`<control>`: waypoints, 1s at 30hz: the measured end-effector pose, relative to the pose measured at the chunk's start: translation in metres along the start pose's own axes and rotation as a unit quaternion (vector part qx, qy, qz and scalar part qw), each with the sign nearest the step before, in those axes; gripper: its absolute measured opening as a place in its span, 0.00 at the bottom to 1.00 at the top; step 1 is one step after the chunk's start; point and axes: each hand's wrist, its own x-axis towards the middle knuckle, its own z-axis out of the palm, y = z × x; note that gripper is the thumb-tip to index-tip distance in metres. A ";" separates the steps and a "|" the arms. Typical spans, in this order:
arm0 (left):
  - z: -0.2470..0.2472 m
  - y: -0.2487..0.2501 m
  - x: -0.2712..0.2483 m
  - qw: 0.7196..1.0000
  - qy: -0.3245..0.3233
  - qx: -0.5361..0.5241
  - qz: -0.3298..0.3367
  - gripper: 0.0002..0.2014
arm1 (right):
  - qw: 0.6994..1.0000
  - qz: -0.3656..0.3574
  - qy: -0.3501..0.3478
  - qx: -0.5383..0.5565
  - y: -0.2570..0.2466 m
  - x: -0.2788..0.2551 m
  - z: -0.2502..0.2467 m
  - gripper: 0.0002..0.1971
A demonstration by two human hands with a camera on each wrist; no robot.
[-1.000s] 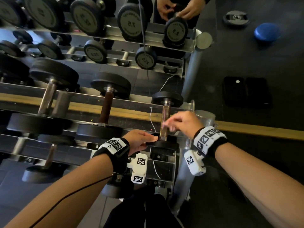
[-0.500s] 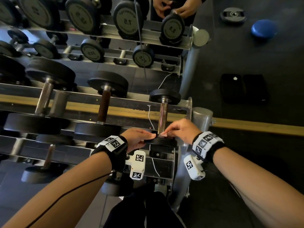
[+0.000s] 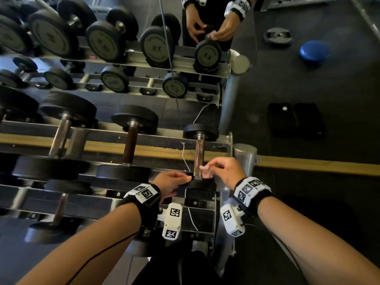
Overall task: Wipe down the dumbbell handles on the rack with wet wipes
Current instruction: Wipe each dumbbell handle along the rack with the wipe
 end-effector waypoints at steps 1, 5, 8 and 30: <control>0.000 0.002 -0.001 0.999 0.009 0.024 0.022 0.09 | 0.998 0.012 0.028 0.049 -0.005 -0.001 0.000 0.06; -0.002 0.018 -0.002 0.991 0.029 0.023 0.129 0.12 | 0.940 0.112 0.084 0.310 -0.031 -0.005 0.007 0.06; -0.002 0.032 -0.005 0.991 -0.009 -0.042 0.124 0.11 | 0.915 0.128 0.091 0.372 -0.047 -0.004 0.014 0.05; -0.024 0.047 0.050 0.993 -0.063 -0.082 0.064 0.07 | 0.950 0.101 0.249 0.161 -0.035 -0.029 0.059 0.09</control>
